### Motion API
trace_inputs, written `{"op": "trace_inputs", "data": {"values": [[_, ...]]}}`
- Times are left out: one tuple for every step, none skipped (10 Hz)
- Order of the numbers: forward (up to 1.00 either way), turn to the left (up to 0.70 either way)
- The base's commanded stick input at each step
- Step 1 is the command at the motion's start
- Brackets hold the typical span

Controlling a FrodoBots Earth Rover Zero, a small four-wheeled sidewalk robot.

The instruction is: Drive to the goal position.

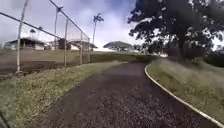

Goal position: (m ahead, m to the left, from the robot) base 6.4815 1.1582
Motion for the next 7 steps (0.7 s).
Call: {"op": "trace_inputs", "data": {"values": [[0.5,0.0],[0.5,0.0],[0.5,0.0],[0.5,0.0],[0.5,0.0],[0.5,0.0],[0.5,0.0]]}}
